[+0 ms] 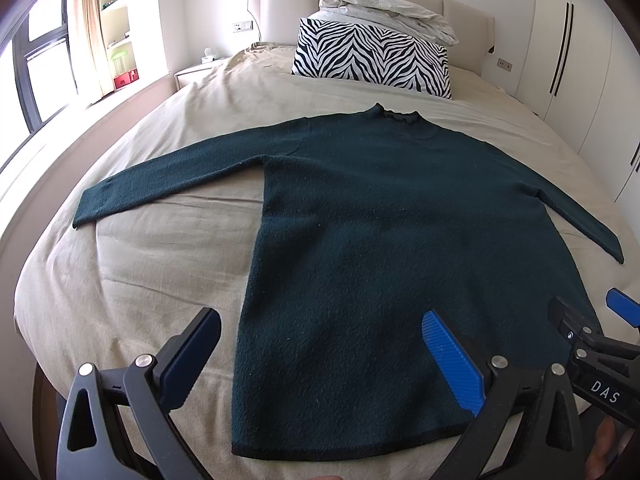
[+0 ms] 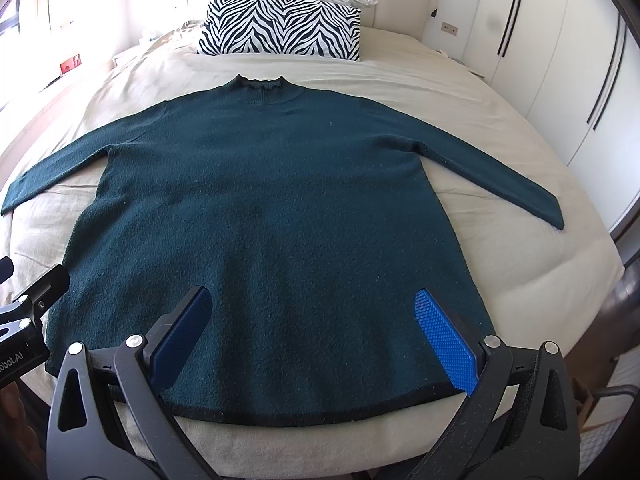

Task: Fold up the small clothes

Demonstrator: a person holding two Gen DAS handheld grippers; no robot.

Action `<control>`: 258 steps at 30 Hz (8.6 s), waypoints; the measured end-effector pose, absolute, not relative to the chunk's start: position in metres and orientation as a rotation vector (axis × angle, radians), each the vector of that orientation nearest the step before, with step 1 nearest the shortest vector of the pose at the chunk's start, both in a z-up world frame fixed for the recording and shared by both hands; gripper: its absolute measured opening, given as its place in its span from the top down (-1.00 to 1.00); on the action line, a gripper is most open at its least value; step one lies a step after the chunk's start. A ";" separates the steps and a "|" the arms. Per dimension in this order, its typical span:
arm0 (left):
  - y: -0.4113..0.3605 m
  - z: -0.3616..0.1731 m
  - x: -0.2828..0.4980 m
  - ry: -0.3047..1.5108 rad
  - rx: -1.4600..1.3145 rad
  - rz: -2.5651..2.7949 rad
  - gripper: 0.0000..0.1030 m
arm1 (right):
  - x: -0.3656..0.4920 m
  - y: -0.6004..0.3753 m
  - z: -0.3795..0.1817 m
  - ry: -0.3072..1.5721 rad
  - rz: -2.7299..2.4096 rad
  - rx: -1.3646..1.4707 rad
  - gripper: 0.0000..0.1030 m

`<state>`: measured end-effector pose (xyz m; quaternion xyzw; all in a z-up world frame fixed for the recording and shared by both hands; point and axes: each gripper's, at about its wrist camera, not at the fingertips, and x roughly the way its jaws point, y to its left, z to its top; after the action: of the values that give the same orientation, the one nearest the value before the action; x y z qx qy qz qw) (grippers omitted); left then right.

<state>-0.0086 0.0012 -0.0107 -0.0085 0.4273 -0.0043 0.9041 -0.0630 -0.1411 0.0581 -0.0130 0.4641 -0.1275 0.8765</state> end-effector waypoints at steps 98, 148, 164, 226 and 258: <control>0.112 -0.004 0.245 0.653 -0.066 0.016 0.83 | 0.069 -0.190 0.061 0.827 0.027 0.457 0.28; 0.157 -0.029 0.225 0.728 -0.383 -0.126 0.76 | 0.319 -0.281 -0.042 1.099 0.098 0.625 0.87; 0.124 -0.057 0.312 0.861 -0.504 -0.334 0.76 | 0.314 -0.315 -0.063 1.121 0.002 0.604 0.87; 0.036 -0.036 0.192 0.875 -0.323 -0.492 -0.18 | -0.036 -0.579 -0.069 0.439 -0.389 1.285 -0.49; -0.072 -0.086 0.260 1.116 -0.884 -0.805 -0.50 | 0.192 -0.223 -0.052 0.940 -0.029 0.024 0.78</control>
<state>0.2604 -0.0720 -0.0855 -0.3943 0.4980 -0.3589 0.6839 0.1924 -0.2228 -0.0516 0.0116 0.4529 -0.0138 0.8914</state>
